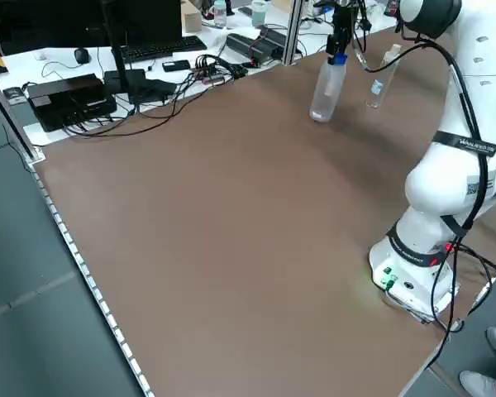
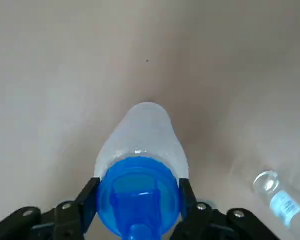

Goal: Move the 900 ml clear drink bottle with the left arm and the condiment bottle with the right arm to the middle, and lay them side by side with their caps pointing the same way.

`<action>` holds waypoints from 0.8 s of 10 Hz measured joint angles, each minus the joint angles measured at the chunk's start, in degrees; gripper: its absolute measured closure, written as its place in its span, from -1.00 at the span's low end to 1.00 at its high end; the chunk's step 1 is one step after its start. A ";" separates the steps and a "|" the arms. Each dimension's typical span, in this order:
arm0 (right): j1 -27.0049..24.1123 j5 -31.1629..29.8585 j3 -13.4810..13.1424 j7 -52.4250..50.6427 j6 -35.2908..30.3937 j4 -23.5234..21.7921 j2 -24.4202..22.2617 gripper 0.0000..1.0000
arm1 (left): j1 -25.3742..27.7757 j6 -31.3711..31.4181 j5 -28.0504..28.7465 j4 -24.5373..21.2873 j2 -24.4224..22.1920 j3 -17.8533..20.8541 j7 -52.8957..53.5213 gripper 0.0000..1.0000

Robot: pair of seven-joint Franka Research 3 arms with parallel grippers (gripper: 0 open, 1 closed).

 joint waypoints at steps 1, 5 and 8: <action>-0.18 0.00 -0.21 -4.25 0.01 -0.11 0.29 -0.97 | 0.08 -0.05 0.00 0.45 0.01 0.22 -7.70 -0.36; -0.97 0.00 -0.50 -11.53 1.39 -0.13 1.70 -0.97 | 0.52 1.04 -0.23 1.04 1.58 0.39 -37.44 -0.36; -0.79 0.01 -0.16 -11.59 5.09 -0.12 2.67 -0.96 | 1.07 3.68 -0.84 1.99 2.08 0.43 -51.81 -0.36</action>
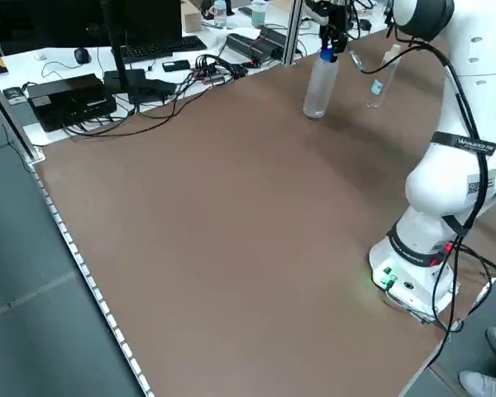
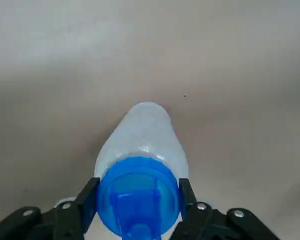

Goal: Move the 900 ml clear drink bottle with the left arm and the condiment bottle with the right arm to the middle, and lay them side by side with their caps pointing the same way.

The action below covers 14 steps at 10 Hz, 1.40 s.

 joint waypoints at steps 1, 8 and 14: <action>0.08 0.00 0.09 0.00 0.39 -0.01 0.60 -0.96 | 0.32 0.79 -0.66 0.01 0.01 0.13 -2.63 -0.36; 0.30 0.01 0.27 -0.16 0.92 0.00 2.14 -0.65 | -0.81 1.67 -3.27 1.51 2.33 1.59 -9.82 -0.39; 0.37 0.08 0.43 -0.18 0.86 0.04 2.14 0.32 | -0.77 1.67 -2.92 2.14 2.38 1.86 -8.38 -1.00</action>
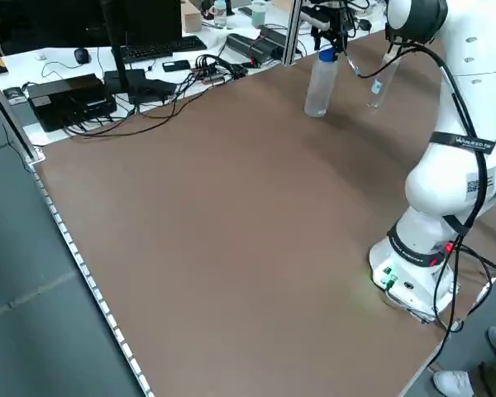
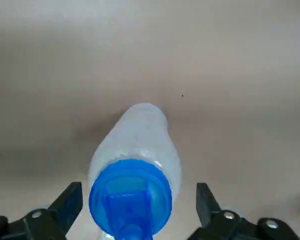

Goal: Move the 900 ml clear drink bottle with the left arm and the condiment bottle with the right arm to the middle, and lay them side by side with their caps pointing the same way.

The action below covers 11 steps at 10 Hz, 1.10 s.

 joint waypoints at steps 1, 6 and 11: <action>0.00 0.00 0.00 0.00 -0.03 0.00 0.00 0.32 | 0.15 -0.02 0.14 0.36 -0.05 0.09 1.50 -1.00; -0.01 1.07 -0.08 0.20 0.03 0.08 0.01 0.32 | 1.43 -11.52 0.25 1.39 -7.30 0.25 23.38 -1.00; -0.09 1.52 -0.19 6.75 0.12 0.47 0.02 0.32 | 13.28 -19.67 0.40 1.44 -14.97 0.52 69.00 -1.00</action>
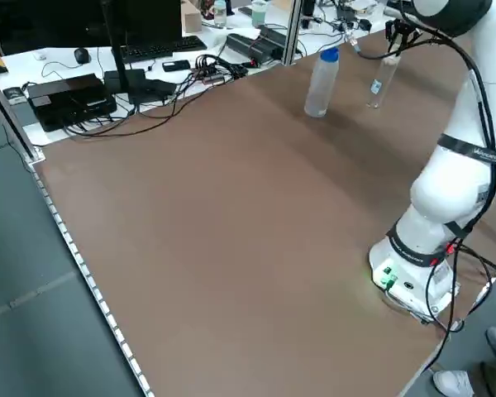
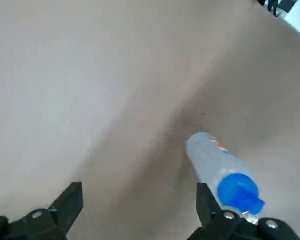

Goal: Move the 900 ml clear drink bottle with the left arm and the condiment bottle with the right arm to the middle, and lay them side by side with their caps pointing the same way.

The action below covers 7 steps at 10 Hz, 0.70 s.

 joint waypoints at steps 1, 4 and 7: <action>-0.03 0.04 -0.06 4.19 0.01 0.14 0.00 0.32 | 1.91 -0.77 0.00 -0.01 -0.84 0.03 7.58 -1.00; -0.27 0.03 -0.25 22.32 0.29 1.35 -0.01 0.32 | 4.24 -0.98 0.48 0.00 -1.60 0.14 17.03 -1.00; -0.79 0.04 -0.69 38.71 0.60 4.16 0.03 0.32 | 5.21 -0.91 0.65 0.07 -1.85 0.27 21.20 -1.00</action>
